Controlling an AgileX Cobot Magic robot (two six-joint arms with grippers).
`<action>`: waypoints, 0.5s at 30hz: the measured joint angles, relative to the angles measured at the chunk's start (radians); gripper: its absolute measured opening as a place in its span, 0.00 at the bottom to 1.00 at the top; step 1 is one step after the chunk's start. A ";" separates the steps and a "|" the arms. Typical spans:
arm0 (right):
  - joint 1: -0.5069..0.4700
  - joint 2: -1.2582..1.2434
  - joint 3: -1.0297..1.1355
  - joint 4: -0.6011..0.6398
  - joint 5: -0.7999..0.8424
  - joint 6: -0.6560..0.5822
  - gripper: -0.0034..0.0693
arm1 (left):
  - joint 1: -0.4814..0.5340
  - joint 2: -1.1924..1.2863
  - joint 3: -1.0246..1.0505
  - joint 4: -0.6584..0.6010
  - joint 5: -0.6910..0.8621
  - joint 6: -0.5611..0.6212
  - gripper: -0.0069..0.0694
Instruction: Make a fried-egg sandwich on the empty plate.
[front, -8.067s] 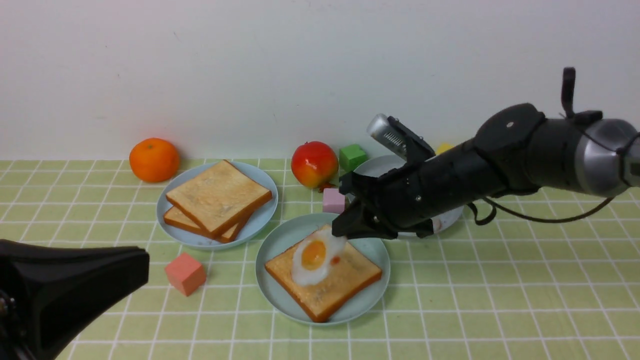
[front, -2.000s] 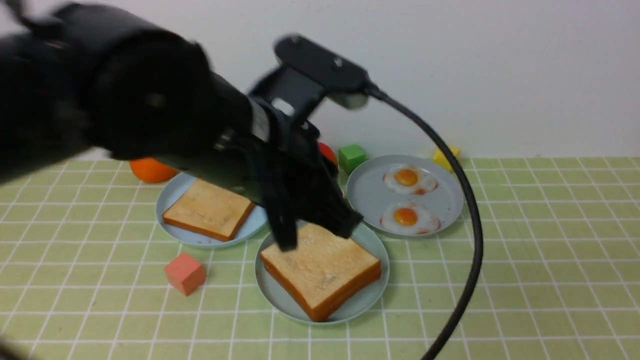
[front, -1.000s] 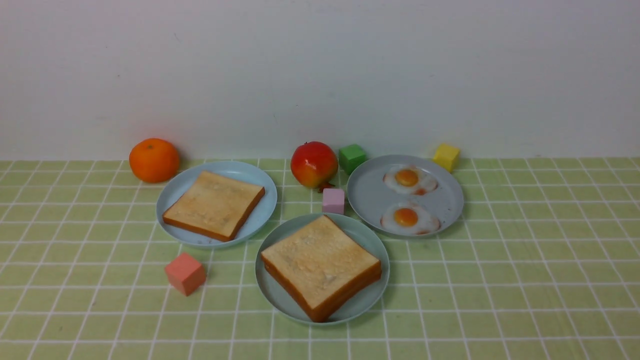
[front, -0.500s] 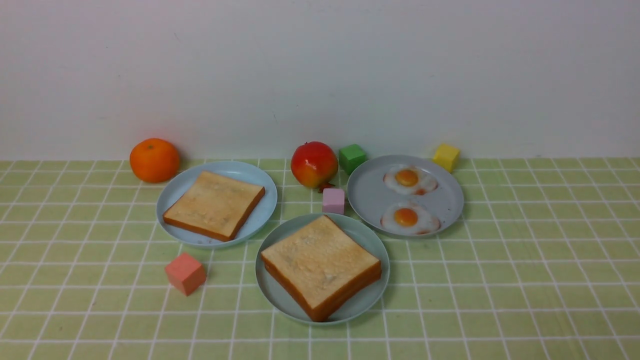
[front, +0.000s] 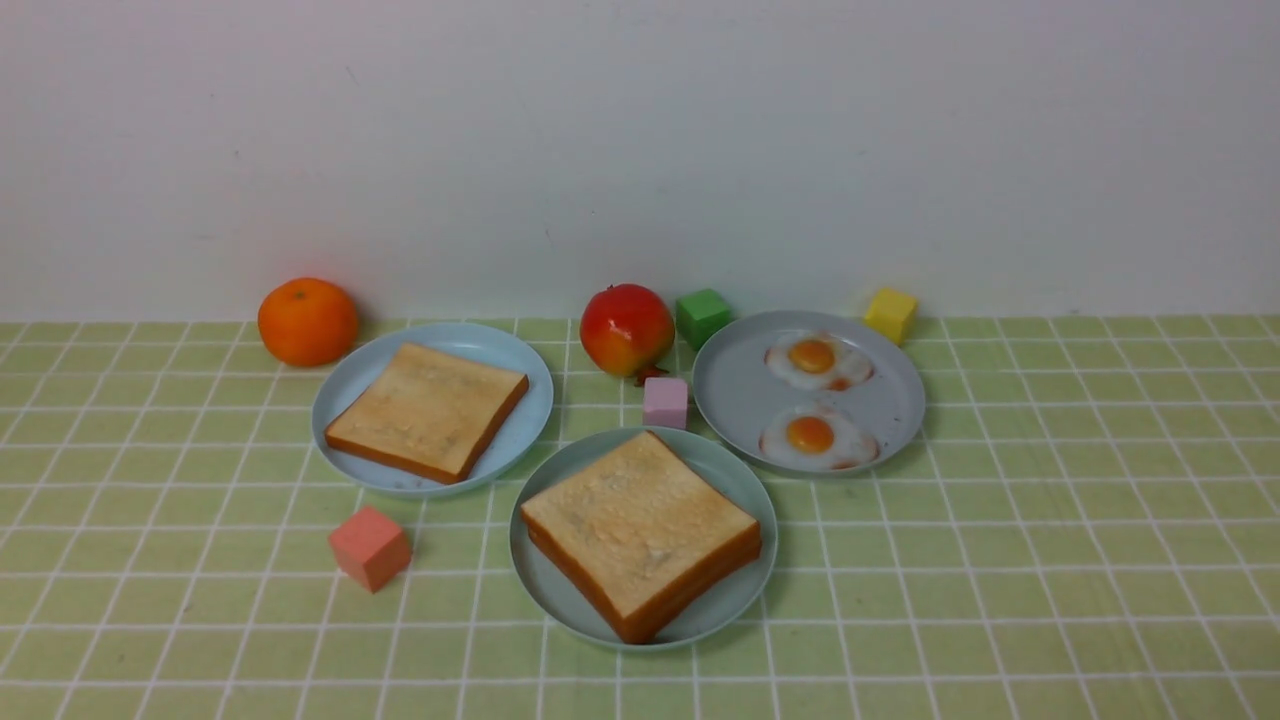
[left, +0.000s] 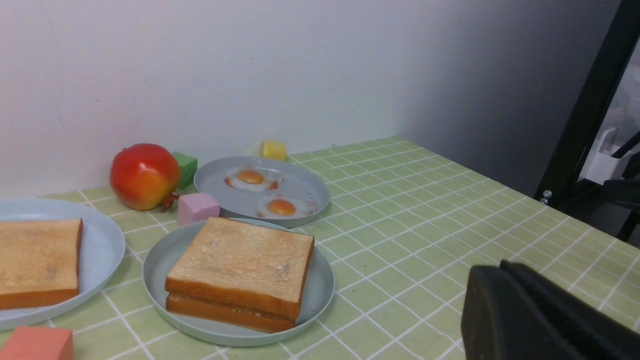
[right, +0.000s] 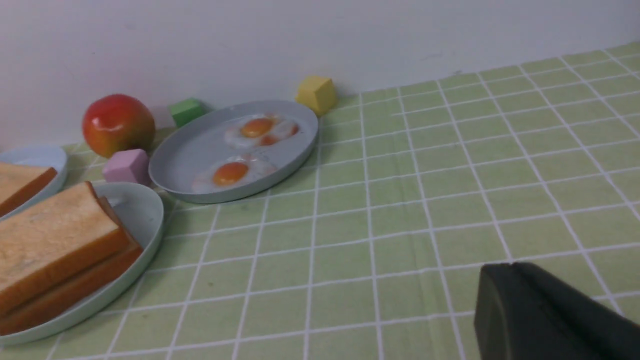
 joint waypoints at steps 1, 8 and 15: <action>0.000 0.000 0.000 0.000 0.003 0.000 0.03 | 0.000 0.000 0.000 0.000 0.000 0.000 0.08; -0.002 0.000 0.000 -0.001 0.015 0.000 0.03 | 0.000 0.000 0.001 0.000 0.000 0.000 0.08; -0.002 0.000 0.000 0.077 0.031 -0.157 0.03 | 0.000 0.000 0.001 0.000 0.000 0.000 0.08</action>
